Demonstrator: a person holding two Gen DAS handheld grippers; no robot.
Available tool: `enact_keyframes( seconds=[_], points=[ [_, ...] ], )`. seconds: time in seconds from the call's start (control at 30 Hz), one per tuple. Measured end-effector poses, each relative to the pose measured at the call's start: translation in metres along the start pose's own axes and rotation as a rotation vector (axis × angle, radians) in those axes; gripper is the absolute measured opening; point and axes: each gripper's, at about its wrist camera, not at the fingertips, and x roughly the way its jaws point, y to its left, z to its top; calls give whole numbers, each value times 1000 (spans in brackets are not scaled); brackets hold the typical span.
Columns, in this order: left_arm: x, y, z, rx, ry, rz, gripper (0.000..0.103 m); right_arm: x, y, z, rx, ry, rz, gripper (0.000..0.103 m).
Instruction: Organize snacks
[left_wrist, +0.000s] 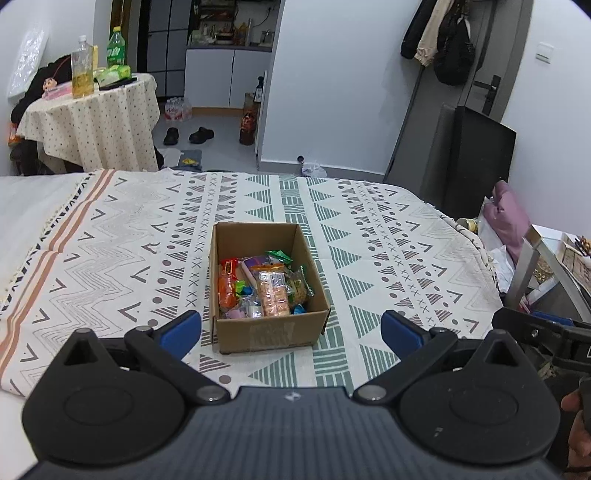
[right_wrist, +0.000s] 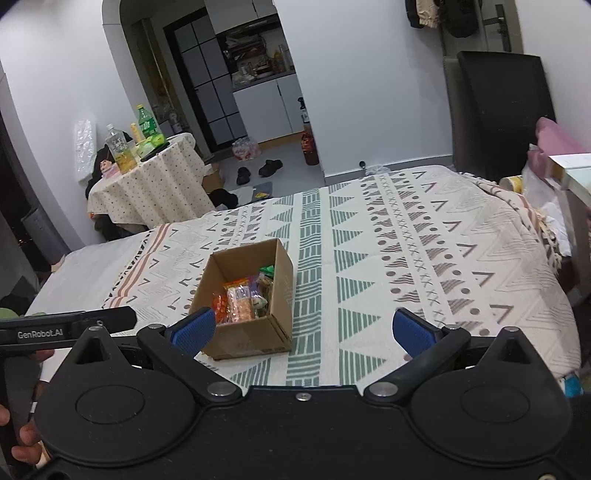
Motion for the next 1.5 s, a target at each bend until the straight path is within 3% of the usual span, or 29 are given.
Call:
enact_keyframes(
  seconds=[0.3,0.7,0.97,1.5],
  points=[
    [-42,3,-20,44,-81,6,103,-34,22,-21,-89,-42,-40,103],
    [-87,1,-33,98,-144,-15,103,-71,26,-35,-63,-104,-55,103],
    [-80,1,-35,101,-123,-15,103,-67,12,-38,-22,-109,-92,103],
    [-67,5,-38,99,-91,11,103,-61,20,-43,-54,-84,-54,103]
  ],
)
